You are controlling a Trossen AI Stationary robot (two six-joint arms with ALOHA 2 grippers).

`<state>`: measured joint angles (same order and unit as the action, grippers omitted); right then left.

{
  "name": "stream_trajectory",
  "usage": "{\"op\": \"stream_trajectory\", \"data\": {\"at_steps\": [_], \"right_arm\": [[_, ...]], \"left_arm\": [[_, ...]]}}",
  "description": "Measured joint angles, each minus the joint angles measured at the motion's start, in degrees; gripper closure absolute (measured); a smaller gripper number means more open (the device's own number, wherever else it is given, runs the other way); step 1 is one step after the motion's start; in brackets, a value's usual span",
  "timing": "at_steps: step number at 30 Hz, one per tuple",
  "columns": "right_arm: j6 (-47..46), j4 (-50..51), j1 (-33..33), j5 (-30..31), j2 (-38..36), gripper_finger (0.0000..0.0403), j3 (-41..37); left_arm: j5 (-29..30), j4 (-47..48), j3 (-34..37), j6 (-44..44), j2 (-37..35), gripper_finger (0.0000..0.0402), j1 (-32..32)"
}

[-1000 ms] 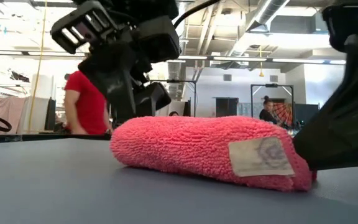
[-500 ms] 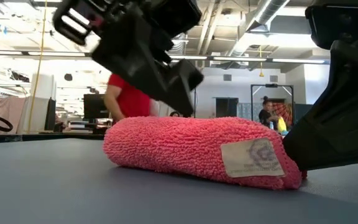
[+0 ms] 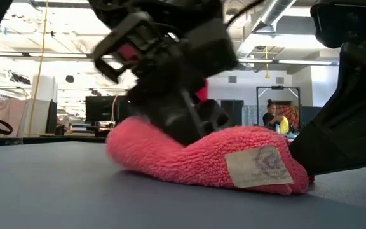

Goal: Roll towel
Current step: Move the pink towel to the bottom left of the table

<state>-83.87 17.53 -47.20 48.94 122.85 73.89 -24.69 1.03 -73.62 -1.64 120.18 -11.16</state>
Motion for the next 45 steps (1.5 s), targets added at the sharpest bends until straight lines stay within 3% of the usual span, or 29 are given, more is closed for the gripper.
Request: {"op": "stream_trajectory", "data": {"at_steps": [6,12,16,23,28,34,39,45], "right_arm": [[1.9,-0.2,-0.4,-0.5,0.0,0.0387,0.0],[12.3,1.4,-1.0,-2.0,-0.1,0.0363,1.9],[17.0,2.4,-1.1,-6.1,-2.4,0.0357,2.4],[19.9,5.3,-1.5,-9.8,-7.7,0.0355,2.5],[20.1,7.3,-2.6,-7.7,-11.4,0.0354,2.6],[20.0,7.8,-4.9,-0.4,-13.8,0.0354,2.6],[17.7,7.5,-7.1,4.7,-13.9,0.0354,2.6],[16.4,7.4,-8.6,11.4,-13.8,0.0354,2.6]], "left_arm": [[0.1,8.8,-6.5,-1.1,3.4,0.0196,0.3],[3.1,14.5,-7.7,-3.7,3.4,0.0203,0.1],[5.1,16.3,-7.8,-3.4,3.4,0.0249,0.2],[7.4,17.4,-7.8,-1.6,3.4,0.0383,0.3],[8.5,22.3,-7.8,1.1,2.3,0.0393,1.4],[12.2,29.4,-7.1,2.4,-0.9,0.0399,1.7],[17.6,27.9,2.0,6.8,-7.5,0.0401,1.1],[26.2,15.1,23.1,22.5,-22.6,0.0401,3.3]]}}
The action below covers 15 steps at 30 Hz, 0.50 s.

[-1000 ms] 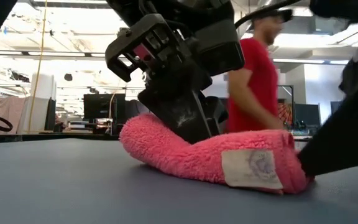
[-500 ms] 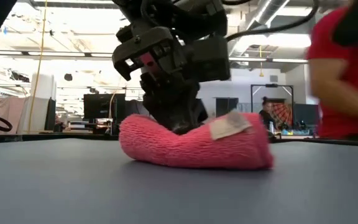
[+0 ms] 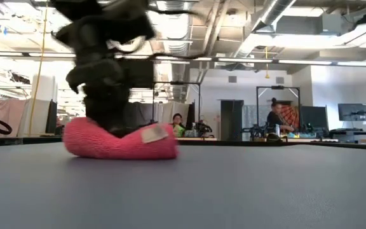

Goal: Roll towel
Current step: Move the pink towel to the bottom left of the table

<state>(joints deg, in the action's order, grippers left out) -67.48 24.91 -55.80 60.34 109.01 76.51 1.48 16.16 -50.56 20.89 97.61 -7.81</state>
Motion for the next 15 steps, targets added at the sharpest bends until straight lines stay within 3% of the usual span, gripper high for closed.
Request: {"op": "stream_trajectory", "data": {"at_steps": [3,7,11,15], "right_arm": [[0.0,0.1,0.1,2.2,0.0,0.0354,0.0],[0.3,0.4,1.4,2.9,0.0,0.0354,0.0],[0.5,1.0,3.6,2.9,0.0,0.0354,0.0],[0.5,1.8,6.1,2.9,0.0,0.0354,0.0]], "left_arm": [[8.2,-5.8,10.5,9.7,-8.9,0.0401,0.5],[19.6,-5.9,21.8,20.5,-20.2,0.0401,0.4],[26.8,-5.5,30.9,31.0,-30.5,0.0401,0.4],[38.3,-3.4,37.7,45.2,-39.8,0.0401,-0.7]]}}
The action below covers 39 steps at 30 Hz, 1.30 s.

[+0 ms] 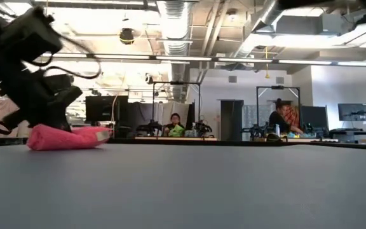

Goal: Roll towel
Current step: Move the pink towel to the bottom left of the table

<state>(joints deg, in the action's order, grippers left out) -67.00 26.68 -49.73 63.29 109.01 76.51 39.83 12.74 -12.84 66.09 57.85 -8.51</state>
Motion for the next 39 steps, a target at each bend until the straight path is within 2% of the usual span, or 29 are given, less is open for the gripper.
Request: {"op": "stream_trajectory", "data": {"at_steps": [4,10,18,27,35,39], "right_arm": [[1.3,0.1,2.2,-0.1,0.0,0.0354,0.0],[4.5,0.2,4.9,-0.4,0.0,0.0354,0.0],[8.7,-0.3,8.0,-6.7,-2.0,0.0354,0.0],[10.7,-0.5,8.3,-8.1,-3.0,0.0354,0.0],[10.7,-0.6,8.3,-9.4,-3.0,0.0354,0.0],[10.7,-0.6,8.3,-9.5,-3.0,0.0354,0.0]], "left_arm": [[7.2,0.5,3.7,6.8,-6.9,0.0401,0.0],[12.0,3.3,4.0,8.6,-11.6,0.0398,1.1],[11.8,3.4,4.0,3.3,-12.5,0.035,3.7],[10.5,3.3,4.0,1.0,-12.7,0.0279,7.1],[11.2,3.4,3.6,-1.6,-13.0,0.027,9.6],[12.8,3.3,0.3,-8.4,-13.0,0.027,10.1]]}}
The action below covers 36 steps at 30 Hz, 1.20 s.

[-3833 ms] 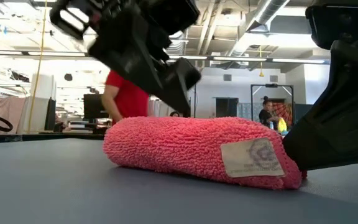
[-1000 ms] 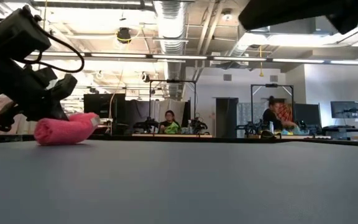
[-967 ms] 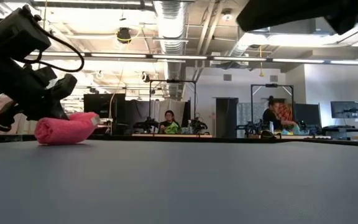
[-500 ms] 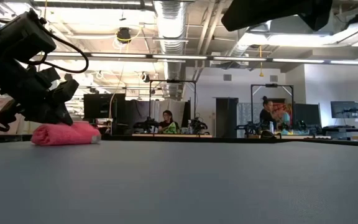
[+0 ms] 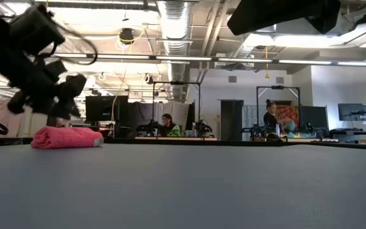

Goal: Roll towel
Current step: Move the pink towel to the bottom left of the table

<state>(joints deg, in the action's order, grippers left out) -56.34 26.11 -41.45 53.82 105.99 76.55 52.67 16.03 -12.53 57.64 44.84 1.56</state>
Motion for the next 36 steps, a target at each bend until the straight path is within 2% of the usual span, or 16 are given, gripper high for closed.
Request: {"op": "stream_trajectory", "data": {"at_steps": [5,9,15,20,23,31,36], "right_arm": [[1.7,0.6,0.4,-0.8,-2.0,0.0354,0.0],[5.4,0.4,2.1,-0.7,-3.9,0.0354,0.0],[8.4,0.1,5.7,-1.8,-4.8,0.0354,0.0],[10.1,0.2,7.2,-3.3,-4.8,0.0354,0.0],[11.9,0.2,7.9,-3.3,-4.8,0.0354,0.0],[15.1,0.2,10.0,-4.7,-4.8,0.0354,0.0],[16.5,0.2,10.9,-4.9,-4.8,0.0354,0.0]], "left_arm": [[-1.1,-1.4,-6.5,-14.7,0.1,0.0281,0.0],[-15.0,-10.5,-7.3,-30.4,3.1,0.0303,1.3],[-30.7,-14.8,-7.2,-35.5,13.8,0.0359,9.6],[-38.2,-20.8,-7.7,-38.2,22.6,0.0397,15.0],[-38.1,-19.2,-10.1,-38.7,26.4,0.0398,16.9],[-28.6,-5.9,-17.6,-36.6,31.6,0.0401,19.8],[-25.9,-3.1,-19.3,-38.4,33.1,0.0401,22.2]]}}
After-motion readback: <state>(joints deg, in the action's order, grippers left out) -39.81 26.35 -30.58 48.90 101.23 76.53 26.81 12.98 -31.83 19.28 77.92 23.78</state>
